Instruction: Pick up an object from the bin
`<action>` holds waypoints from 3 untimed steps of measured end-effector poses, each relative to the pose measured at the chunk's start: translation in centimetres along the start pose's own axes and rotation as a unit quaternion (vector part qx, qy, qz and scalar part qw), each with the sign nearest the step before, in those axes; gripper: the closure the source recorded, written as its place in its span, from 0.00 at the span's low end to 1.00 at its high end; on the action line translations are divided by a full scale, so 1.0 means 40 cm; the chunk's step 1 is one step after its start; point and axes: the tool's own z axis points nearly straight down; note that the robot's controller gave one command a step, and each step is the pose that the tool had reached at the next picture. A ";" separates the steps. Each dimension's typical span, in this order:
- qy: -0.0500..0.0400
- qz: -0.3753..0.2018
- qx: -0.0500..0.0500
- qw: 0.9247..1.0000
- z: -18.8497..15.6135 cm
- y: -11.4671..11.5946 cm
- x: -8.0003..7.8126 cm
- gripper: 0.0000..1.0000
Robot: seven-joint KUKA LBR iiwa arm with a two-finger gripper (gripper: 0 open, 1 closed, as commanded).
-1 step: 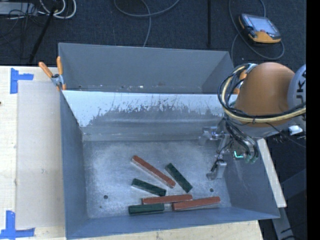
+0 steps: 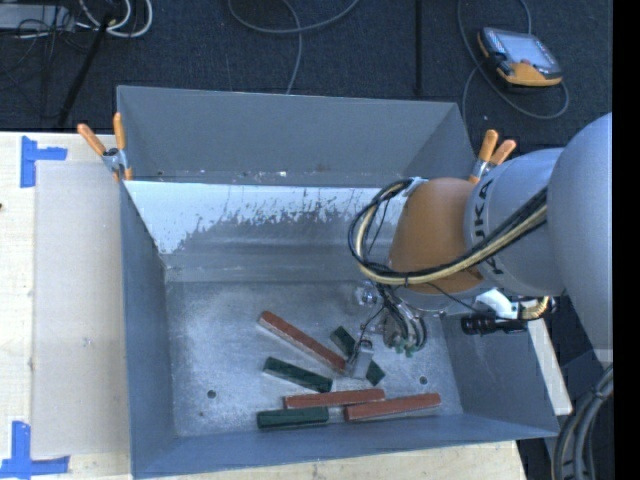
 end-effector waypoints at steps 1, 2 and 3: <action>-0.002 0.072 -0.001 0.997 -0.080 -0.036 0.046 0.00; -0.003 0.131 -0.001 0.991 -0.079 -0.019 0.016 0.00; 0.000 0.166 0.000 0.986 -0.003 -0.017 0.029 0.00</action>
Offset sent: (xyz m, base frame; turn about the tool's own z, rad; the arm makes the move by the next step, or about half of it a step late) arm -0.0211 -0.0091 0.0322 0.1443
